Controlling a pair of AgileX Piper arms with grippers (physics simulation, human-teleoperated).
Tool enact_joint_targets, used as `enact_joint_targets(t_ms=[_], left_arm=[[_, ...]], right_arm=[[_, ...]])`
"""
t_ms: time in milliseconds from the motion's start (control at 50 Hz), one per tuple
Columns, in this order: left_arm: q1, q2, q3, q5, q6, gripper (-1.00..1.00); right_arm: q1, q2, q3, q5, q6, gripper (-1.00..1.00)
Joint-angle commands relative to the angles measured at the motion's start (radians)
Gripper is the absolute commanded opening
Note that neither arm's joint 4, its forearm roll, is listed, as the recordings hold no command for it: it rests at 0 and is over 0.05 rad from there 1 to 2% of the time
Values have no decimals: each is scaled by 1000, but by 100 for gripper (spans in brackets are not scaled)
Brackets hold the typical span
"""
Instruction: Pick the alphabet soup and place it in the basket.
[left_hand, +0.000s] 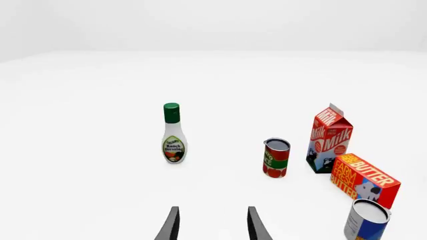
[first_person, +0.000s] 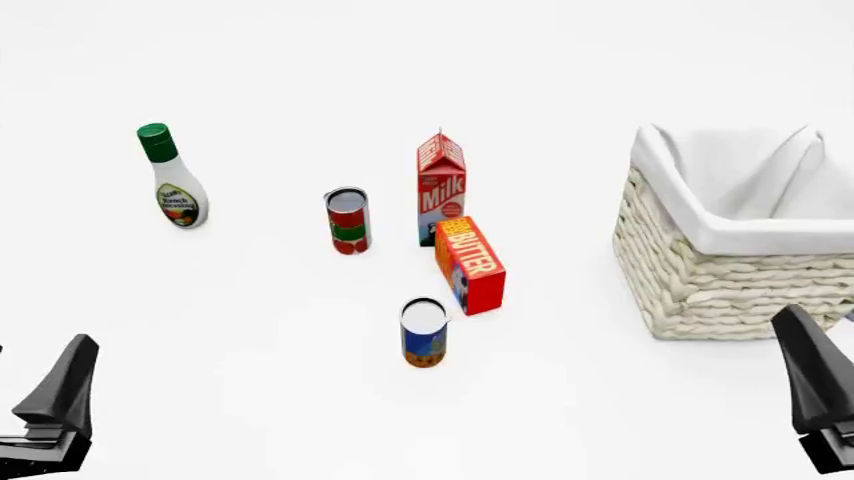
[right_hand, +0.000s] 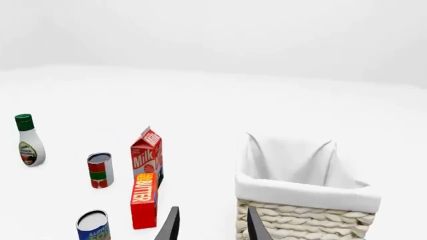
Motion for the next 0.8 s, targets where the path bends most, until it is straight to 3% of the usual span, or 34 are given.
enact_joint_targets(t_ms=[20,440,800], left_arm=[[0,0,0,0,0,100],[0,0,0,0,0,100],[0,0,0,0,0,100]], right_arm=[[85,33,-66,8,-18,100],[243,188,-142,-91,-47,100],[369,401,-160,-271,-53,100]])
